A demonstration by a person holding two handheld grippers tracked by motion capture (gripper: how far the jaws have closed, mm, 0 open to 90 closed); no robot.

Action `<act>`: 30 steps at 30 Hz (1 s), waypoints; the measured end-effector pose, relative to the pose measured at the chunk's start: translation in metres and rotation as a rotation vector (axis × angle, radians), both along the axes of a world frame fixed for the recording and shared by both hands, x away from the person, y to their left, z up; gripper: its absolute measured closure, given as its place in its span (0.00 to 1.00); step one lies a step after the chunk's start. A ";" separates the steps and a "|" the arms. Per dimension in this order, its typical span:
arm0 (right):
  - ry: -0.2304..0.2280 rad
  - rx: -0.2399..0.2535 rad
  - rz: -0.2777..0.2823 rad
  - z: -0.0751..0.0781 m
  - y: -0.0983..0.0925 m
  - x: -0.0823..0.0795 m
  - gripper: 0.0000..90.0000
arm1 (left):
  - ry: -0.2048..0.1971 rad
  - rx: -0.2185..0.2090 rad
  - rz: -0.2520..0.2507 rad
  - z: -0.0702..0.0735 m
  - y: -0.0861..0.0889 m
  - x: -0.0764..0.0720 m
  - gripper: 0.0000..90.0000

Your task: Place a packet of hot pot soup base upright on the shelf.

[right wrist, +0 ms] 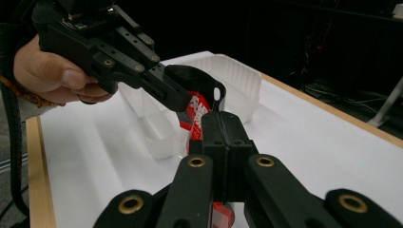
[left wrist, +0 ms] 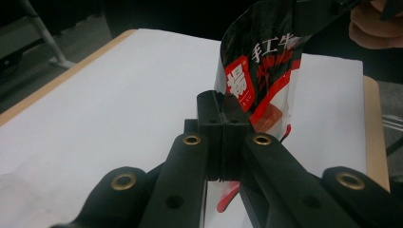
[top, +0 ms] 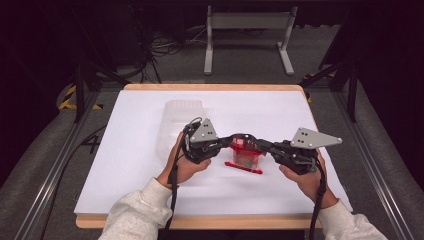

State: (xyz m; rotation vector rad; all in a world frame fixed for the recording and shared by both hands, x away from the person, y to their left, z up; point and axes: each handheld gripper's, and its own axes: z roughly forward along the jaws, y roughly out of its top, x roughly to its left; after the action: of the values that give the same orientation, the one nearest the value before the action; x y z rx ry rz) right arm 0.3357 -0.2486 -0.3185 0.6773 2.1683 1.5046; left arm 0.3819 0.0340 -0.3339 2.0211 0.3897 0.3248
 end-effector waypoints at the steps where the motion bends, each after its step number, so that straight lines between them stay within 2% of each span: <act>1: 0.000 0.000 0.000 0.000 0.000 0.000 1.00 | 0.002 -0.007 0.006 0.003 0.005 0.002 1.00; 4: -0.016 -0.001 0.018 0.010 0.015 0.009 1.00 | -0.005 -0.014 0.029 0.009 0.016 0.006 1.00; 15: -0.043 0.004 0.038 0.026 0.052 0.036 1.00 | -0.040 -0.024 0.115 0.026 0.052 0.018 1.00; 21: -0.045 0.016 0.048 0.032 0.070 0.050 1.00 | -0.050 -0.039 0.158 0.029 0.070 0.022 1.00; 30: -0.047 0.013 0.088 0.034 0.101 0.058 1.00 | -0.049 -0.061 0.219 0.029 0.097 0.025 1.00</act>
State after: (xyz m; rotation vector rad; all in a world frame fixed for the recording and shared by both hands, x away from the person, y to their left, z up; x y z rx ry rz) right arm 0.3936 -0.1474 -0.2850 0.5518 2.1808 1.5638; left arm 0.4069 0.1310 -0.3045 1.9101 0.5859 0.4905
